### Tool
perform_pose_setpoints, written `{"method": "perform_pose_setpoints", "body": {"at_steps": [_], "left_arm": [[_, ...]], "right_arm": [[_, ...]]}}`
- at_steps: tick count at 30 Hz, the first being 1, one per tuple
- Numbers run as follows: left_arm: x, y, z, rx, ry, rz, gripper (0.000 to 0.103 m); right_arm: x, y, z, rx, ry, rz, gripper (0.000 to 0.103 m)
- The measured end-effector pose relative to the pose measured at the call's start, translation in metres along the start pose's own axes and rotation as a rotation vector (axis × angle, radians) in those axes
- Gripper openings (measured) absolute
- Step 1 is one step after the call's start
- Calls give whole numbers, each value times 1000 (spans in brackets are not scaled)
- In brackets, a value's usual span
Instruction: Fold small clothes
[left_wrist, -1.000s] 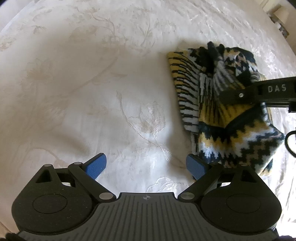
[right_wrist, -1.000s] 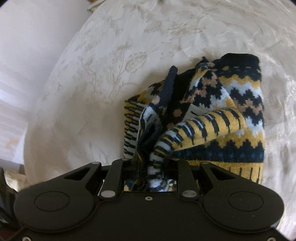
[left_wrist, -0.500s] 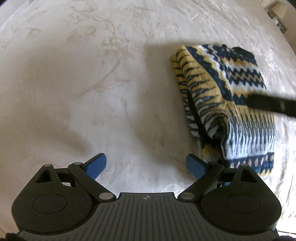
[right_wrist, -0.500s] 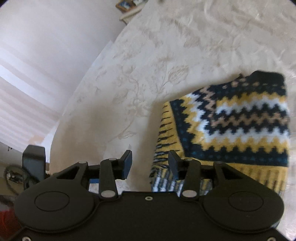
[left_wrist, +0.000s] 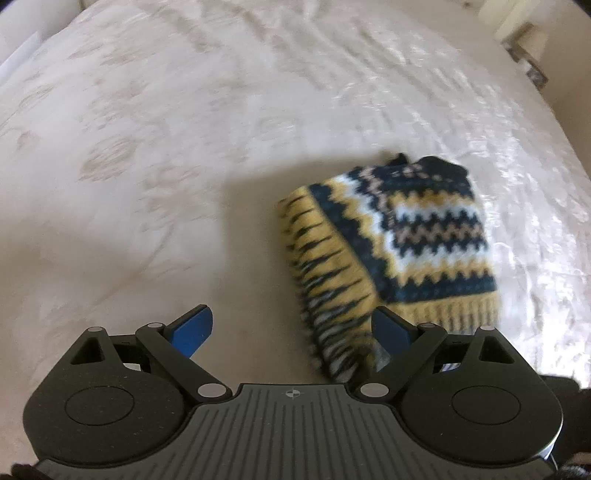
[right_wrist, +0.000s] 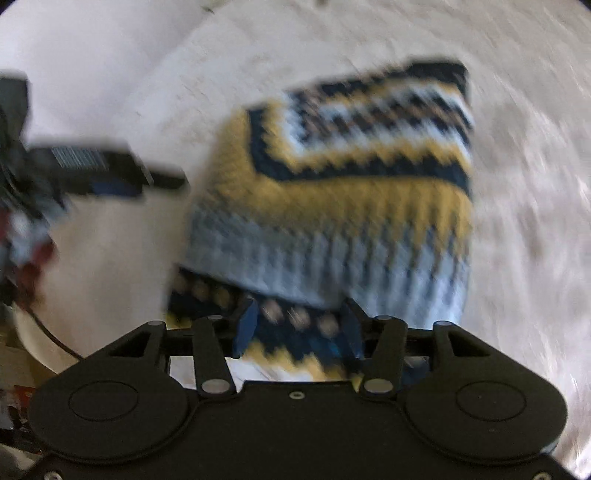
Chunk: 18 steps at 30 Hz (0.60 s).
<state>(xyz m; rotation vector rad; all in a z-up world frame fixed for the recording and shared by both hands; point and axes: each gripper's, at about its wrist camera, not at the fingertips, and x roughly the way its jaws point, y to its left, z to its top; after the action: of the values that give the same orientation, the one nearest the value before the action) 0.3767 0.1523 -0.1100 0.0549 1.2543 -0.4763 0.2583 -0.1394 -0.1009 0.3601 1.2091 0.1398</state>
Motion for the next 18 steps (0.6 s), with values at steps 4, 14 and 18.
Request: {"method": "perform_pose_setpoints", "body": {"at_steps": [4, 14, 18], "left_arm": [[16, -13, -2, 26, 24, -10, 94], [52, 3, -31, -41, 116, -26, 95], [51, 6, -36, -51, 114, -25, 96]], "right_arm": [[-2, -21, -11, 72, 9, -10, 53], [-39, -25, 3, 105, -122, 33, 60], [-54, -29, 26, 87, -226, 29, 70]]}}
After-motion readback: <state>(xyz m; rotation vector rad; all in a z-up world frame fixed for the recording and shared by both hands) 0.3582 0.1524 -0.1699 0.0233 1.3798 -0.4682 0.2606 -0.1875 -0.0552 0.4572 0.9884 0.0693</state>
